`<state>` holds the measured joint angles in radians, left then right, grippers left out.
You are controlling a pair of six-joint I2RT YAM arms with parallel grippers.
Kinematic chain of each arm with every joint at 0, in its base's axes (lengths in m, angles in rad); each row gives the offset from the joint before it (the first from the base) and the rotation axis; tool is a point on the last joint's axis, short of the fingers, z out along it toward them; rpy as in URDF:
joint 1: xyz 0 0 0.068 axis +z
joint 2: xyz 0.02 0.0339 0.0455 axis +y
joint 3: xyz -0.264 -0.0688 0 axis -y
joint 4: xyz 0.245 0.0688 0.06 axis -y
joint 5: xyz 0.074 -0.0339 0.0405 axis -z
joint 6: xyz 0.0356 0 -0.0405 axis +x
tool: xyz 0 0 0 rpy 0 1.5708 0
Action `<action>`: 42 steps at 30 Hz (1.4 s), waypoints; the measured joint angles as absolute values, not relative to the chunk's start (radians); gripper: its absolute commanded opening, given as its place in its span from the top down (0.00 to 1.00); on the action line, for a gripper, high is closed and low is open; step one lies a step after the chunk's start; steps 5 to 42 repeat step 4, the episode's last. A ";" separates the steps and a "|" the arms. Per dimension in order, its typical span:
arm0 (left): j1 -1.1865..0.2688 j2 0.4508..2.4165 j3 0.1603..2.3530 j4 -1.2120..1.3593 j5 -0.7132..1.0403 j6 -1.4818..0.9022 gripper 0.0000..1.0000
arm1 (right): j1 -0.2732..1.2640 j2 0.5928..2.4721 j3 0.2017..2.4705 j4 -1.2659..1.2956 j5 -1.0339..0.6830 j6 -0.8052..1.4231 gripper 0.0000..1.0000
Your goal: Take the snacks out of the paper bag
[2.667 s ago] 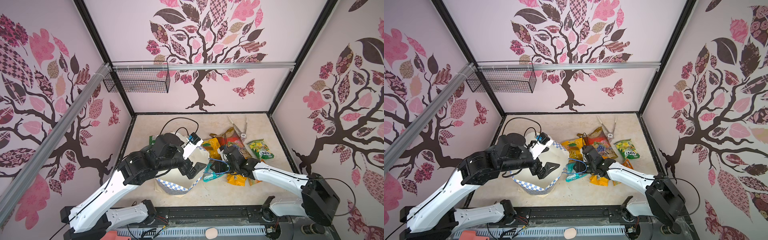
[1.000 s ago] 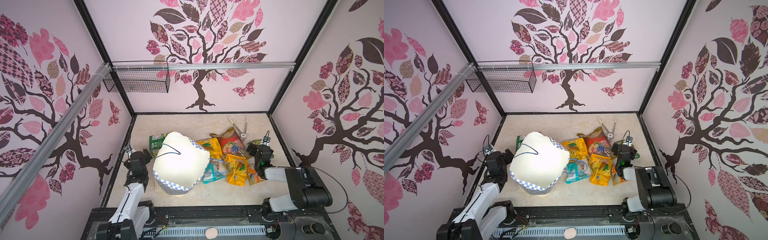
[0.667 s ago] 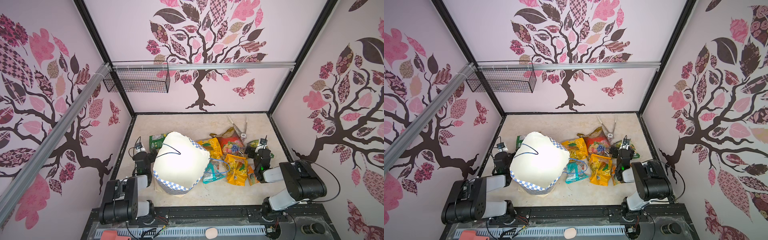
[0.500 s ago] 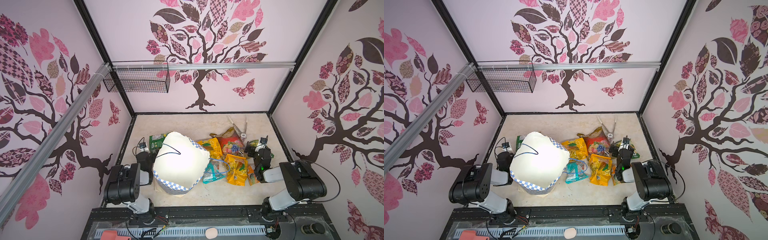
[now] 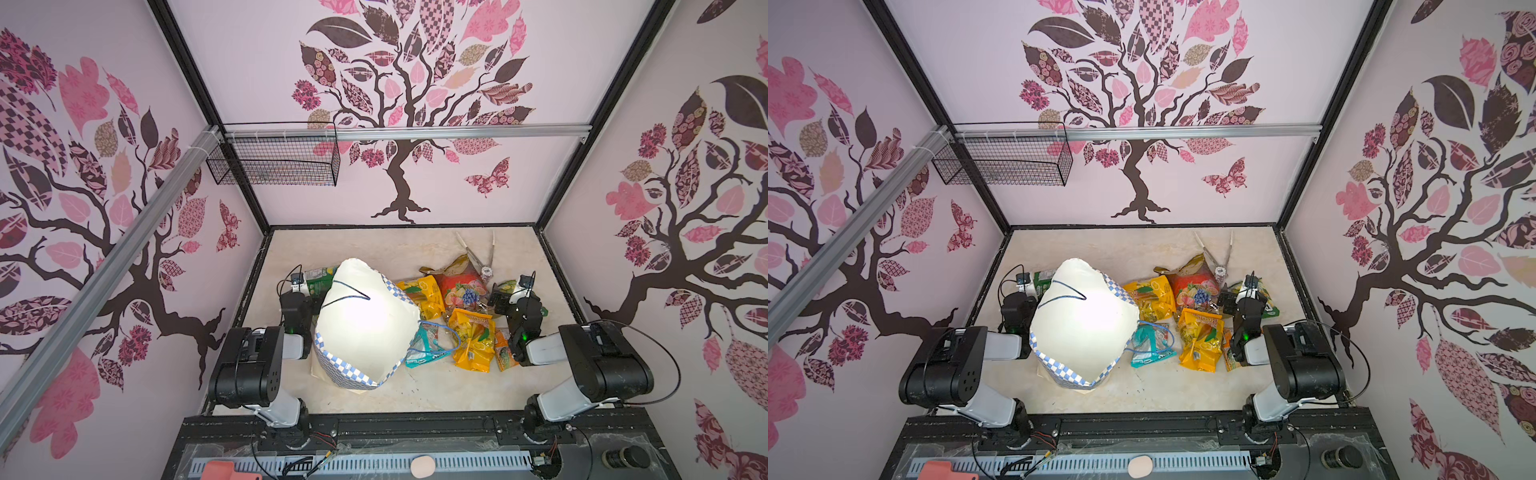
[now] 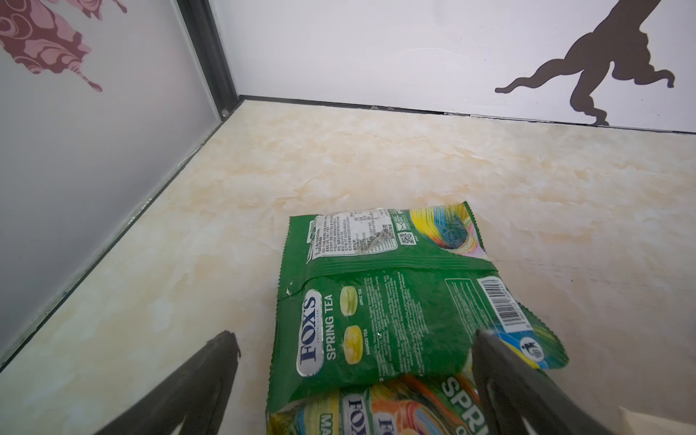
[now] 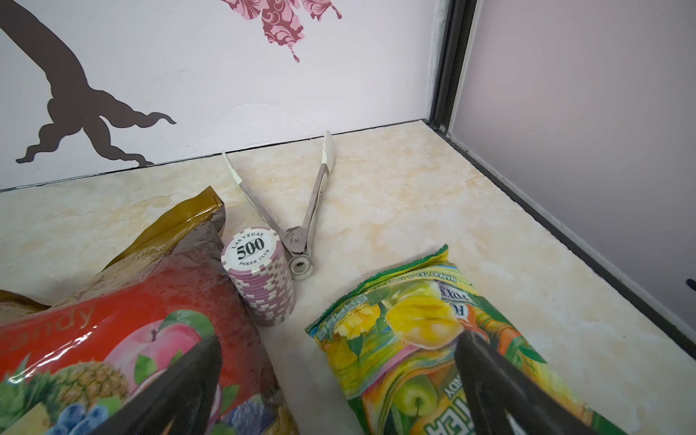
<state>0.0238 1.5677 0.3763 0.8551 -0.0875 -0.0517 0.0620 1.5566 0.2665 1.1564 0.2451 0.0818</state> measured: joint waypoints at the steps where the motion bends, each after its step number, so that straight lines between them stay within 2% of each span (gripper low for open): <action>1: 0.027 1.568 0.376 0.851 -0.083 -0.052 0.01 | 0.062 1.557 0.266 1.156 0.245 0.082 0.00; 42: 0.038 1.568 0.376 0.843 -0.076 -0.052 0.01 | 0.062 1.557 0.266 1.156 0.245 0.082 0.00</action>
